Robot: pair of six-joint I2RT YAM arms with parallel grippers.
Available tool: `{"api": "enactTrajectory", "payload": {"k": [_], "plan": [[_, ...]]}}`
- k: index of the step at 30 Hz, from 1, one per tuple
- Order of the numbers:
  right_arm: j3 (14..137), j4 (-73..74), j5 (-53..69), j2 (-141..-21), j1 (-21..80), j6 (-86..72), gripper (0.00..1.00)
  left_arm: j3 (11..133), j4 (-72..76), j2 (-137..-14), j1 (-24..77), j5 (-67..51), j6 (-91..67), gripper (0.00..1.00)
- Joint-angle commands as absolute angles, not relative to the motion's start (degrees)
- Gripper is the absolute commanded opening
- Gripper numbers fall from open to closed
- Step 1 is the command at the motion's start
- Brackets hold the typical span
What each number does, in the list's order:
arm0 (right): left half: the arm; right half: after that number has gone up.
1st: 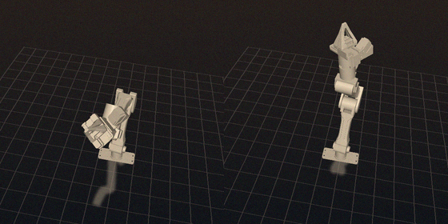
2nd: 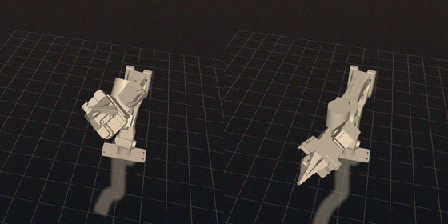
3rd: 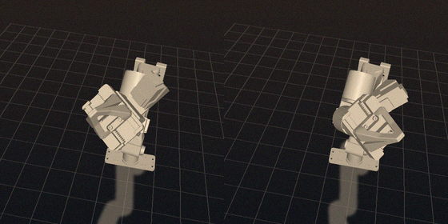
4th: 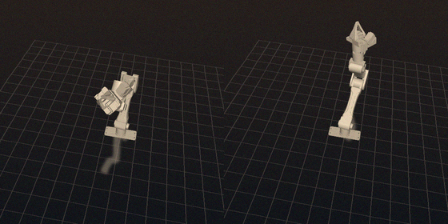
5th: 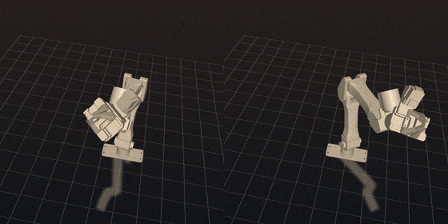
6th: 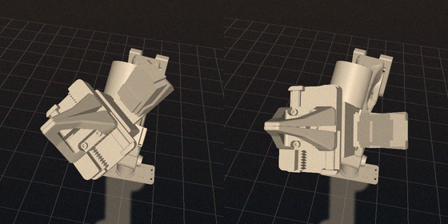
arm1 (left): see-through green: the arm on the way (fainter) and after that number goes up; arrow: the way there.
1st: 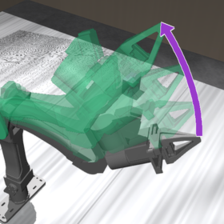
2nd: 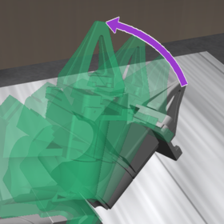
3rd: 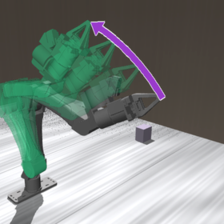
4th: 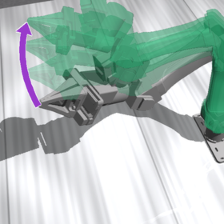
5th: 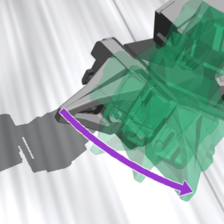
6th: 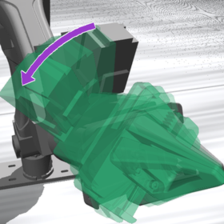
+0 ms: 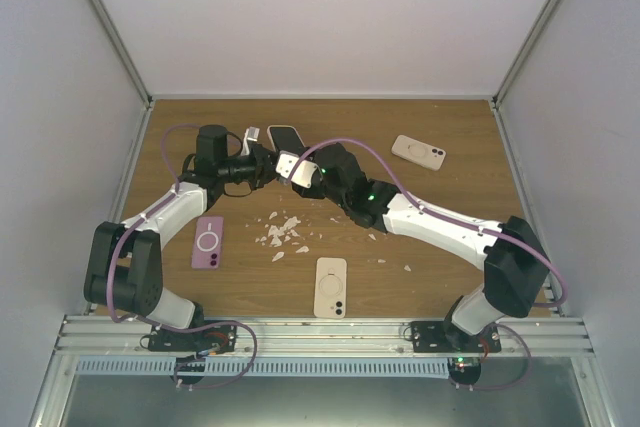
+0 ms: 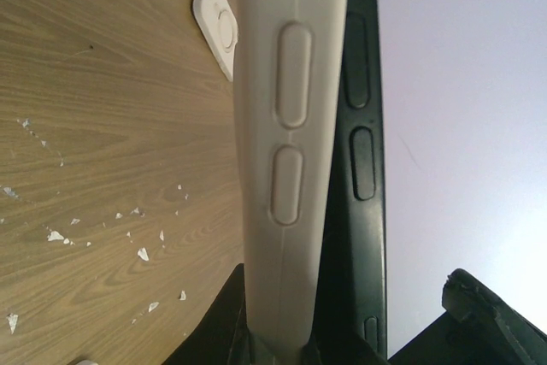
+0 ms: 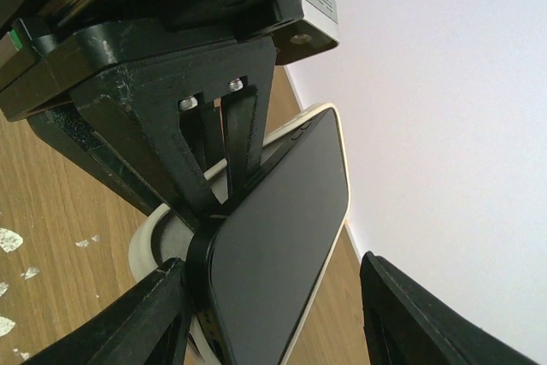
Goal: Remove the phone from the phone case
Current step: Remove the phone case from the phone.
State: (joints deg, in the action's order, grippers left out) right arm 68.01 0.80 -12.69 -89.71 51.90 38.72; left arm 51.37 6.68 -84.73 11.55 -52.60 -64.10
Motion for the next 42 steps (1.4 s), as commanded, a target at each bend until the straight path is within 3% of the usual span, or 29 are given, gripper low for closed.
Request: {"api": "enactTrajectory", "payload": {"k": [1, 6, 17, 22, 27, 30, 34, 42], "plan": [[66.94, -1.29, -15.74, -90.17, 51.55, 39.91, 0.54, 51.46, 13.08, -84.11, 12.23, -56.32, -63.99, 0.0], [66.3, -4.44, -19.71, -90.78, 51.5, 42.74, 0.52, 51.76, 13.4, -84.2, 12.5, -56.89, -64.21, 0.0], [67.89, -9.54, -22.27, -88.91, 50.44, 44.22, 0.33, 51.9, 12.89, -84.46, 12.88, -56.96, -63.77, 0.0], [66.76, -6.82, -17.84, -88.48, 50.64, 43.95, 0.34, 52.21, 12.74, -84.37, 12.99, -56.9, -63.64, 0.0], [65.0, -2.36, -13.6, -88.74, 51.4, 44.64, 0.47, 52.29, 12.74, -84.55, 12.95, -56.92, -63.75, 0.0], [64.9, -2.18, -14.69, -89.62, 51.5, 45.25, 0.49, 52.38, 12.74, -84.64, 12.98, -56.8, -63.69, 0.0], [65.49, -2.64, -15.56, -90.24, 51.5, 46.02, 0.49, 52.38, 12.54, -84.55, 13.04, -56.81, -63.5, 0.0], [67.1, -4.98, -19.07, -92.23, 50.29, 45.85, 0.38, 52.17, 12.57, -83.71, 13.74, -57.12, -63.37, 0.0]]}}
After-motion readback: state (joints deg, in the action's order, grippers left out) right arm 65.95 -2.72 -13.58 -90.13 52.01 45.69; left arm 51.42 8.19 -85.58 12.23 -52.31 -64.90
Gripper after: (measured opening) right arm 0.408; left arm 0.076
